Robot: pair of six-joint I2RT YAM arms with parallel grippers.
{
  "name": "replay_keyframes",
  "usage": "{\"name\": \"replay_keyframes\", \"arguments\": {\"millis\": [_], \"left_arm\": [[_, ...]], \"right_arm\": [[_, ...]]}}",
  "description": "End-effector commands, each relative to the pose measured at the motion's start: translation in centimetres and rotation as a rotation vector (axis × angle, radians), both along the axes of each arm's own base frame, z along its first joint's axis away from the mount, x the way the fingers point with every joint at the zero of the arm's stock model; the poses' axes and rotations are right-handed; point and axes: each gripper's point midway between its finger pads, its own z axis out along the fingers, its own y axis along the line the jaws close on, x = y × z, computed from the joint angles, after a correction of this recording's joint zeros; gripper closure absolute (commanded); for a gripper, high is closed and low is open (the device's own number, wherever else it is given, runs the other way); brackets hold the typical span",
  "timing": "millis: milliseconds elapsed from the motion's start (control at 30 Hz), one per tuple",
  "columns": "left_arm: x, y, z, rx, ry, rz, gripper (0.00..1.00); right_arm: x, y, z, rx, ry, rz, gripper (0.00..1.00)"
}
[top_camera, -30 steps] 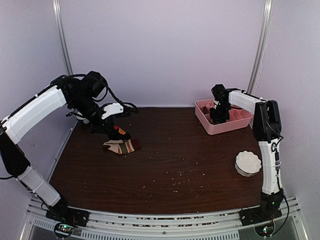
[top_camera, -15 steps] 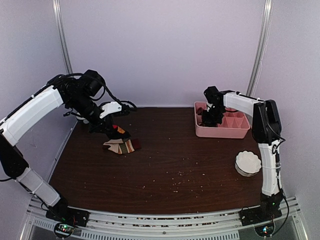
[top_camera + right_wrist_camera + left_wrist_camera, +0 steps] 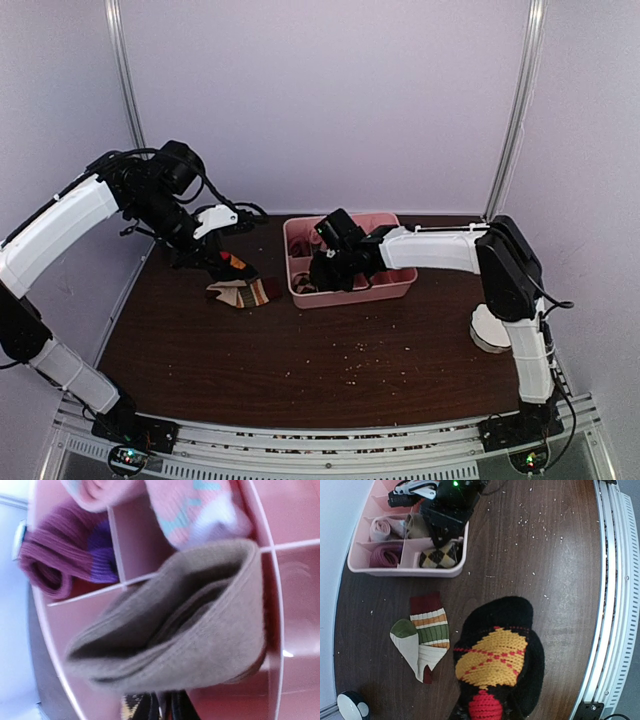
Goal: Roll the socks
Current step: Move the storage box to the center of the board.
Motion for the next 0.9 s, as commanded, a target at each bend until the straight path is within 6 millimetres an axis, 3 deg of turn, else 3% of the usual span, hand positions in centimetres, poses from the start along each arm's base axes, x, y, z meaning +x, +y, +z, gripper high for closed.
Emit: {"name": "replay_keyframes", "arguments": {"millis": [0,133,233,433,500,533,567,600,767,867], "left_arm": [[-0.2,0.4,0.3,-0.013,0.005,0.035,1.00],[-0.1,0.3,-0.2,-0.013,0.029,0.050,1.00],[-0.1,-0.2,-0.8,-0.027,0.064,0.054,1.00],[0.4,-0.7,-1.2,-0.078,0.153,0.079,1.00],[1.0,-0.8,-1.1,-0.088,0.161,0.093,1.00],[1.4,-0.8,-1.0,-0.090,0.162,0.101,1.00],[1.6,-0.8,-1.0,-0.093,0.162,0.106,1.00],[1.9,-0.9,-1.1,-0.092,0.166,0.111,1.00],[3.7,-1.6,-2.3,-0.079,0.192,0.151,1.00],[5.3,-2.6,-2.7,-0.082,0.225,0.184,1.00]], "right_arm": [[-0.4,6.0,3.0,0.299,-0.009,-0.113,0.87],[0.4,6.2,3.9,0.320,-0.017,-0.175,0.82],[1.0,5.5,5.1,0.315,-0.051,-0.201,0.57],[1.8,2.6,10.1,0.214,-0.215,-0.149,0.45],[1.7,1.5,11.5,0.194,-0.274,-0.110,0.35],[1.6,1.0,12.2,0.182,-0.303,-0.085,0.26],[1.7,0.1,12.5,0.164,-0.312,-0.072,0.07],[1.8,-0.8,12.4,0.144,-0.313,-0.061,0.00],[3.4,-7.9,11.7,-0.017,-0.337,-0.114,0.00],[3.3,-12.2,14.2,-0.208,-0.450,-0.182,0.00]]}}
